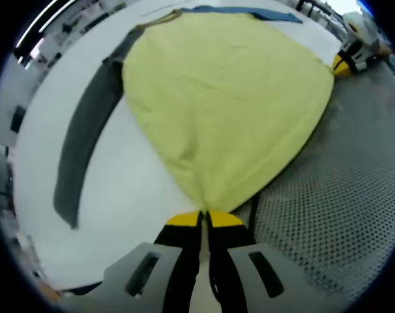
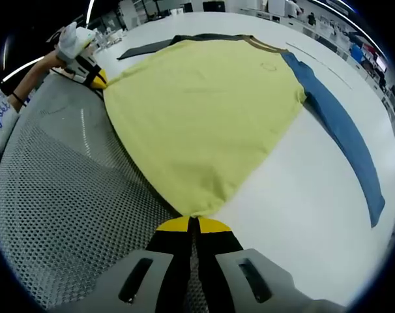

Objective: Fold the garment on the visible template until the final outline fits inside the template.

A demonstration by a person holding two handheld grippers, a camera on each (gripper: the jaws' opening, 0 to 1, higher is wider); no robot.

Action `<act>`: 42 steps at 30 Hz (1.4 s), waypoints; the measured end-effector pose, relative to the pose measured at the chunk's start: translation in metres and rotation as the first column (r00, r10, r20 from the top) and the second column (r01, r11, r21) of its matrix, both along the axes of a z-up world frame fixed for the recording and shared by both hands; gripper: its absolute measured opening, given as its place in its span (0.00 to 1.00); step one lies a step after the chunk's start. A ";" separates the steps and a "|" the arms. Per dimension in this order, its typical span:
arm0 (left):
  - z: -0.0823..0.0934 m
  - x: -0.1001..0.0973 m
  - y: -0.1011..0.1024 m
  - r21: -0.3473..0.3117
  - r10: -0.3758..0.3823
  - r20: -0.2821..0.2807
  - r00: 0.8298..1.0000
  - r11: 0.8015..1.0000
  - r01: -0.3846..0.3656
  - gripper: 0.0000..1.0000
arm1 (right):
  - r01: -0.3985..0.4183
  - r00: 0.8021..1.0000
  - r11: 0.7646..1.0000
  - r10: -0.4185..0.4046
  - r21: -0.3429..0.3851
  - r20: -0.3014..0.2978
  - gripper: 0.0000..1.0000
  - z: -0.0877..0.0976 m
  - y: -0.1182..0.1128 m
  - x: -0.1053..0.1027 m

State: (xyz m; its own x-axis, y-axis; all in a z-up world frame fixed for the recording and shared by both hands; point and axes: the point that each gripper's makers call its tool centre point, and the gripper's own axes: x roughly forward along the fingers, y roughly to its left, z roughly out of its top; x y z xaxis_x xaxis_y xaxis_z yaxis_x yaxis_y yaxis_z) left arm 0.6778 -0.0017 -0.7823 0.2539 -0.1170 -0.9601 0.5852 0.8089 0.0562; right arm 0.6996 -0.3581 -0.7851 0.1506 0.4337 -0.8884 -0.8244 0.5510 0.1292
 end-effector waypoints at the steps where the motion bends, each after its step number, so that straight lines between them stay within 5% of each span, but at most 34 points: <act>1: 0.000 0.000 0.000 0.000 -0.001 0.002 1.000 1.000 0.001 0.00 | 0.000 1.000 1.000 0.000 0.001 0.001 0.03 0.000 0.000 0.000; 30: 0.005 0.000 0.003 -0.007 0.006 0.050 0.999 1.000 -0.006 0.06 | 0.031 0.999 0.999 -0.033 0.034 0.033 0.08 0.007 -0.005 0.000; 35: 0.013 -0.002 0.007 -0.002 0.004 0.061 0.998 1.000 -0.004 0.12 | 0.046 0.997 0.998 -0.048 0.038 0.052 0.10 0.012 -0.007 0.001; 42: 0.040 0.003 0.006 0.000 -0.026 0.145 0.989 1.000 0.026 0.16 | 0.037 0.993 0.999 -0.037 0.001 0.114 0.12 0.023 -0.012 0.002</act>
